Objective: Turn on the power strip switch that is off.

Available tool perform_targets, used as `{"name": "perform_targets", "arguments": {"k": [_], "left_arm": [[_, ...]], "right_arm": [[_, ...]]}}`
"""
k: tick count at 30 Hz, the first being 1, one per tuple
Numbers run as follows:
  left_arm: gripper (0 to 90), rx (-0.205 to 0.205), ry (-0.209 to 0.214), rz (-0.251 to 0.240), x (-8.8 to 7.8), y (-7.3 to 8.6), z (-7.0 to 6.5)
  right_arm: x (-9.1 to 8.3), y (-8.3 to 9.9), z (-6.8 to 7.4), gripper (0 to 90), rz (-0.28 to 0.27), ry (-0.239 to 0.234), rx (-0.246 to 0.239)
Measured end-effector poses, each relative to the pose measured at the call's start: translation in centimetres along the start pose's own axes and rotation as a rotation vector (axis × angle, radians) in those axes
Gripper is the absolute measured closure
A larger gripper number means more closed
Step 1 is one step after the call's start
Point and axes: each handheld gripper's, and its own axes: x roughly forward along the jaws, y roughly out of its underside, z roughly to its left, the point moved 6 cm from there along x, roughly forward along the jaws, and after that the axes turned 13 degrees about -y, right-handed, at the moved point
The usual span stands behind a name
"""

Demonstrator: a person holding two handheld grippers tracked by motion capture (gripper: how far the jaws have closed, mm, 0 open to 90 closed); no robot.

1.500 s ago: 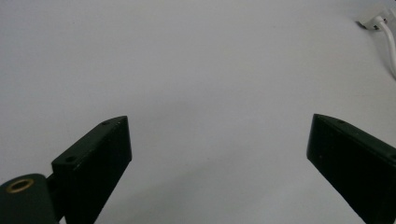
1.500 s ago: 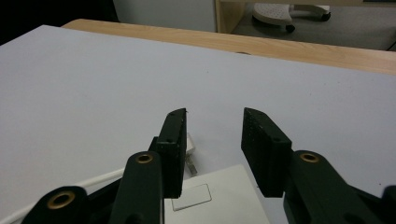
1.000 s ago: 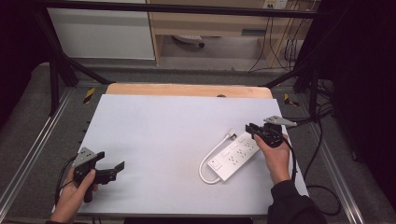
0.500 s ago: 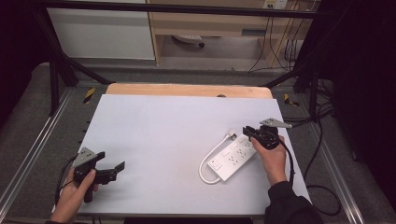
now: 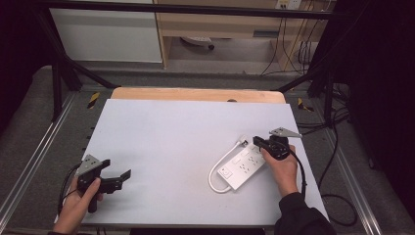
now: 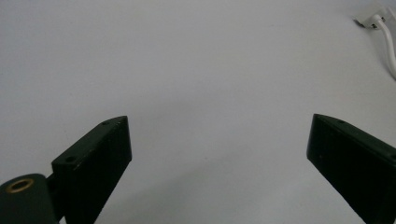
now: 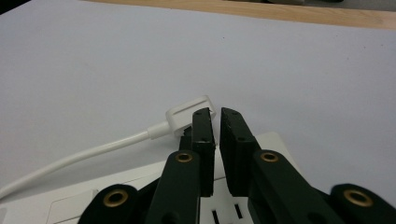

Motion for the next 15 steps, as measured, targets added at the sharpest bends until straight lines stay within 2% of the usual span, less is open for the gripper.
{"name": "perform_targets", "arguments": {"k": [15], "left_arm": [[6.6, -0.002, -0.001, 0.001, 0.01, 0.01, 0.02]], "right_arm": [[0.19, 0.69, 0.43, 88.8, 0.015, -0.011, -0.003]]}}
